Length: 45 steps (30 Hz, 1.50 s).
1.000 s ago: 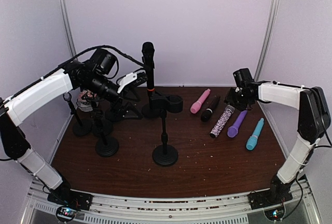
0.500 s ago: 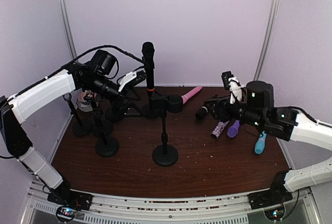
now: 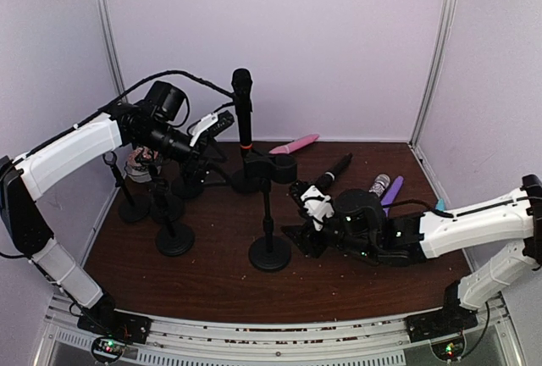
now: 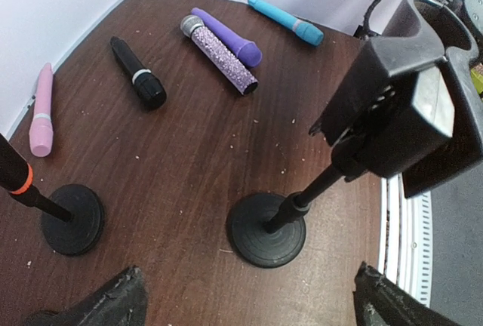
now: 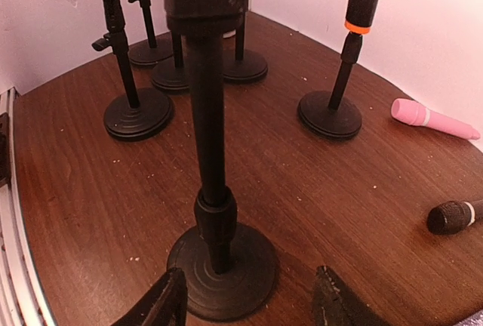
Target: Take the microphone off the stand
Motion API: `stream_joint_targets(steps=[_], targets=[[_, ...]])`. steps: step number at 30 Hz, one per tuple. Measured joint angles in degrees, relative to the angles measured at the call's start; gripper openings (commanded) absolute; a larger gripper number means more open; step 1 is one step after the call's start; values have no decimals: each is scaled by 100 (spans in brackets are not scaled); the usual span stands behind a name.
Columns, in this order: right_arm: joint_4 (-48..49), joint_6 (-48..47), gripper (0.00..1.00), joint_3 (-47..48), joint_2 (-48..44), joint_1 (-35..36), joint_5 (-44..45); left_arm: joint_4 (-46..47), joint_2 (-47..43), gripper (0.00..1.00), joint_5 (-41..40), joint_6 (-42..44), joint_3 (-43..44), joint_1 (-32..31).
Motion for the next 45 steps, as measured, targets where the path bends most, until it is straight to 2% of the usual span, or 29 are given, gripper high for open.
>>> stream_joint_targets(steps=[9,21,24,27,28,37,45], targets=[[964,101,53,691,1512,269,328,2,-52,98,96,2,-81,48],[1624,269,29,1104,2387,463,1493,-22,-236,98,151,116,-251,85],[1720,280,18,1108,2485,498,1716,-26,-236,98,157,164,-251,87],[1764,348,1,1115,2496,535,1799,-26,-238,98,168,186,-251,96],[1764,354,0,1115,2496,544,1840,-26,-238,97,177,197,-251,107],[1414,516,0,1115,2251,588,1952,-7,-236,87,289,208,-376,116],[1154,1246,0,1174,1305,306,1556,175,-234,80,446,81,-684,-39]])
